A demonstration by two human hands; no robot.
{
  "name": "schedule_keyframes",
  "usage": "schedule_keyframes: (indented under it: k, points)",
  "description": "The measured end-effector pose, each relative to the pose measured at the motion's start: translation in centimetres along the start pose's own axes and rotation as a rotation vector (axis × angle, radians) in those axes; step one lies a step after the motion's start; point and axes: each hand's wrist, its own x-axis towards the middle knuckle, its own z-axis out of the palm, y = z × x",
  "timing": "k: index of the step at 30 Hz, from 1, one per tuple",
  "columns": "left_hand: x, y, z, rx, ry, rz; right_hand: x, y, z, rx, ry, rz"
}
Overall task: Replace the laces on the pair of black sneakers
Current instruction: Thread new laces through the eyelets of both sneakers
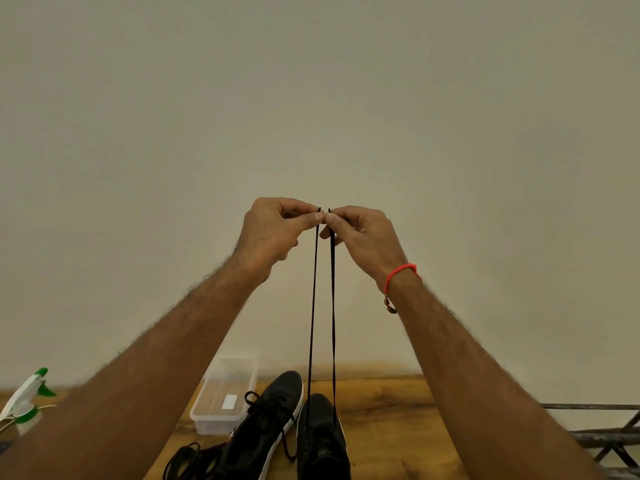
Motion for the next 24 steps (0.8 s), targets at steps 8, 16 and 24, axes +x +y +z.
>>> schedule_keyframes:
  k: [8, 16, 24]
  points:
    - [-1.5, -5.2, 0.4, 0.204, -0.038, 0.106, -2.7, 3.9, 0.1, 0.028, -0.054, 0.152]
    - [-7.6, -18.6, 2.5, 0.453, -0.248, 0.03, -9.6, 13.4, 1.6, -0.135, -0.128, 0.394]
    - [-15.1, -27.5, 6.0, 0.387, -0.432, -0.342, -17.4, 21.2, 5.5, -0.191, -0.355, 0.599]
